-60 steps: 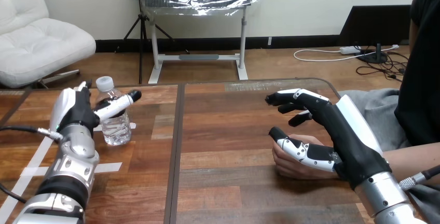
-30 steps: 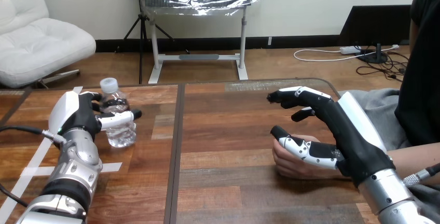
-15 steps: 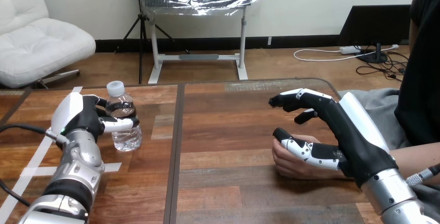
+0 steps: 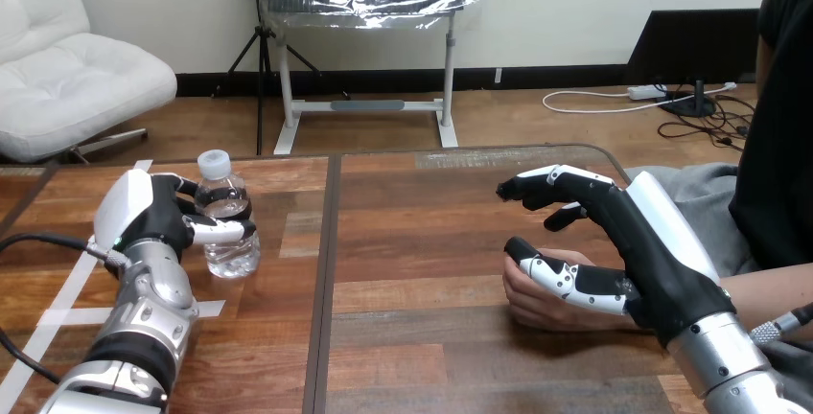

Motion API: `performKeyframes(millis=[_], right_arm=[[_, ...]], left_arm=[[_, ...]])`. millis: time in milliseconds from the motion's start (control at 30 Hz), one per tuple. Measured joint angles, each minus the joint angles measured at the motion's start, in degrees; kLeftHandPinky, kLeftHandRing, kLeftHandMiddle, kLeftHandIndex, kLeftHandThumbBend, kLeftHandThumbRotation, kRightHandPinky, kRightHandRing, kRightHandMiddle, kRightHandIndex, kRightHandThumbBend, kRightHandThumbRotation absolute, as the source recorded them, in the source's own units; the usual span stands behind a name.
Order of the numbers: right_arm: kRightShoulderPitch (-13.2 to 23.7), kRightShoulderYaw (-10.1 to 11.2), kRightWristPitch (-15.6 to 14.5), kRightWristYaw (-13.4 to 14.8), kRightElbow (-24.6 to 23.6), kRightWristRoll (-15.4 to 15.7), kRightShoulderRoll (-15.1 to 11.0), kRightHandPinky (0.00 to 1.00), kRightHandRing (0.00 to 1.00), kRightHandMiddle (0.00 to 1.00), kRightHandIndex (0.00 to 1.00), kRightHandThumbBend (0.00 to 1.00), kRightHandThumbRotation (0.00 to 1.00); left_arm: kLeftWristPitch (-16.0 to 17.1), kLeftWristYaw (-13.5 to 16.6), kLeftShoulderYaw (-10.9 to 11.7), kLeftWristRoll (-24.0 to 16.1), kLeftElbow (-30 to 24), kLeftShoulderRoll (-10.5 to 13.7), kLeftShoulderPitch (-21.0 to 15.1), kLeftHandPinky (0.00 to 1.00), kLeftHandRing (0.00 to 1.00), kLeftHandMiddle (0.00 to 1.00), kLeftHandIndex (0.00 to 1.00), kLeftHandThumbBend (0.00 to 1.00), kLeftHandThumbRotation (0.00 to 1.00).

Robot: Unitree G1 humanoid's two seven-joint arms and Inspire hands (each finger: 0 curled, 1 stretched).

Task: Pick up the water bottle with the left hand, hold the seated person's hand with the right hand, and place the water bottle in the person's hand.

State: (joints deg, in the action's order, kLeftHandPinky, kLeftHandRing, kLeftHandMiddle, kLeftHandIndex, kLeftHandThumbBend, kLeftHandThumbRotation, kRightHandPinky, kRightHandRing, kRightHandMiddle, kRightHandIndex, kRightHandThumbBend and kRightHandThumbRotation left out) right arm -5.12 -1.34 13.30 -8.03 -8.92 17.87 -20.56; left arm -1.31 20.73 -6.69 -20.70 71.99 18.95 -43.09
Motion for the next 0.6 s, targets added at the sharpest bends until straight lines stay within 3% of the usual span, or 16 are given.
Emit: performKeyframes(millis=[167, 600], right_arm=[[0.0, 0.1, 0.0, 0.0, 0.0, 0.0, 0.0, 0.62, 0.72, 0.73, 0.68, 0.46, 0.00], [-0.1, 1.0, 0.0, 0.0, 0.0, 0.0, 0.0, 0.62, 0.71, 0.72, 0.68, 0.46, 0.00]], left_arm=[[0.5, 1.5, -0.1, 0.0, 0.1, -0.1, 0.0, 0.42, 0.47, 0.51, 0.54, 0.63, 0.01], [3.6, 1.9, -0.1, 0.0, 0.3, -0.3, 0.5, 0.37, 0.41, 0.44, 0.53, 0.61, 0.00]])
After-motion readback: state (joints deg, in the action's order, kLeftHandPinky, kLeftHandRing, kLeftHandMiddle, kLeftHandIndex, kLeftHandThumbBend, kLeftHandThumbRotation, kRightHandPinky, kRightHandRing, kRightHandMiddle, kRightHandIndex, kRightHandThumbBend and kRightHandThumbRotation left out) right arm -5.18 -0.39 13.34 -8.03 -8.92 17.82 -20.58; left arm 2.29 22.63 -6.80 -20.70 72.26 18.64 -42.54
